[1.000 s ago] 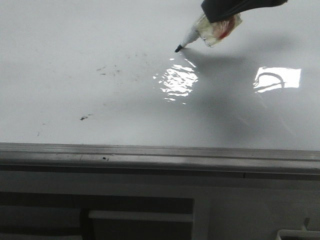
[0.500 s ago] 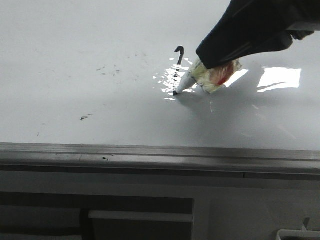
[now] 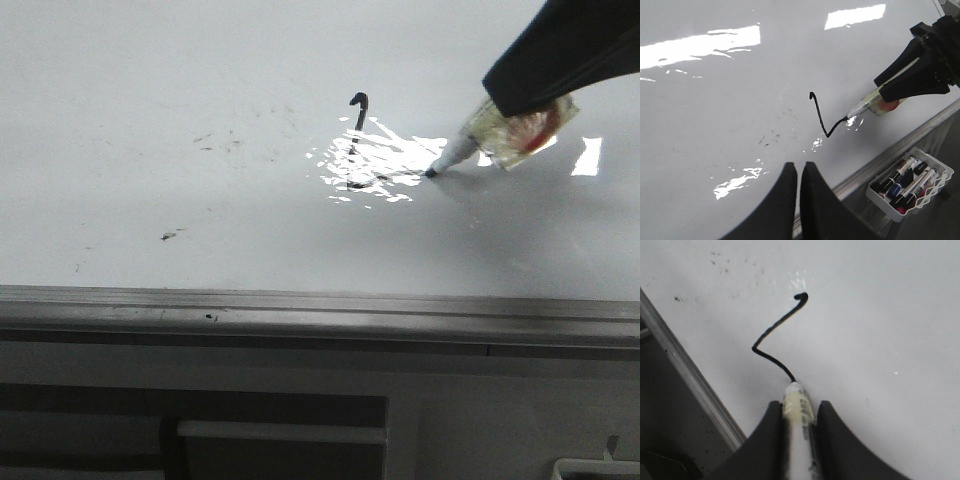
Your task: Write number 5 on whiteboard
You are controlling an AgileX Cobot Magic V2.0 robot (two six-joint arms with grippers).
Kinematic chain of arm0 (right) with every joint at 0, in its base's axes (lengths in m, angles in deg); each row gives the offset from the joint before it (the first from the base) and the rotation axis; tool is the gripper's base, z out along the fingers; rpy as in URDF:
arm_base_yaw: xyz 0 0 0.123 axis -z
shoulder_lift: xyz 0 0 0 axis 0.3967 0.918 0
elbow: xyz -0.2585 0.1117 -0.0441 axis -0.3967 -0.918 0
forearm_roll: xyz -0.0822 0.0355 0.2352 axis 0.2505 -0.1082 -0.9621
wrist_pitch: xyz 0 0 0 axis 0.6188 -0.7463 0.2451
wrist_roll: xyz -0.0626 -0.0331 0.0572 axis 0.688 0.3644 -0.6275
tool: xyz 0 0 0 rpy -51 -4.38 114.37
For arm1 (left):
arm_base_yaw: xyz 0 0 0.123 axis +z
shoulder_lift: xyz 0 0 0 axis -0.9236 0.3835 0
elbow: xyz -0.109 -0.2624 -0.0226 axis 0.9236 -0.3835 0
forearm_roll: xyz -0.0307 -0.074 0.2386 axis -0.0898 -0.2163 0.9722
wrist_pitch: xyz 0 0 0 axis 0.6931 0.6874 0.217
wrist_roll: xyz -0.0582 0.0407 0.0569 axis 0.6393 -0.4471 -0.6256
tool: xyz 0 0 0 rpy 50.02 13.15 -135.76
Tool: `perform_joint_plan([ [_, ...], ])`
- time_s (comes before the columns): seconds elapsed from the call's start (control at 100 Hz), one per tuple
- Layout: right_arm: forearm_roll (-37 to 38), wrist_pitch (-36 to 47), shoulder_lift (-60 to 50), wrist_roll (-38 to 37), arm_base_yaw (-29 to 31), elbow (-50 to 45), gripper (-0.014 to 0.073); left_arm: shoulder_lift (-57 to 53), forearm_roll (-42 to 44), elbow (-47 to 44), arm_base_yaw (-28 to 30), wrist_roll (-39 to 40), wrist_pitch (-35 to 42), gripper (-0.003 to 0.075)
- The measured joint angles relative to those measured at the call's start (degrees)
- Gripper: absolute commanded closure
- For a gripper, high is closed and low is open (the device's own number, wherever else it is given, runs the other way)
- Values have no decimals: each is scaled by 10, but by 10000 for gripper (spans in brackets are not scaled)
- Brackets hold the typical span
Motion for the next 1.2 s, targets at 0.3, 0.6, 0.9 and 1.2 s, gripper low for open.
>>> perform_joint_plan([
  [0.3,-36,25,29,0,-61,-41,652,0,0,0,0,0,-1,741],
  [0.6,-53,39,68,0,-95,-17,652,0,0,0,0,0,-1,741],
  [0.9,-18,49,16,0,-91,29,652,0,0,0,0,0,-1,741],
  [1.2,-8,68,33,0,-52,29,652,0,0,0,0,0,0,741],
])
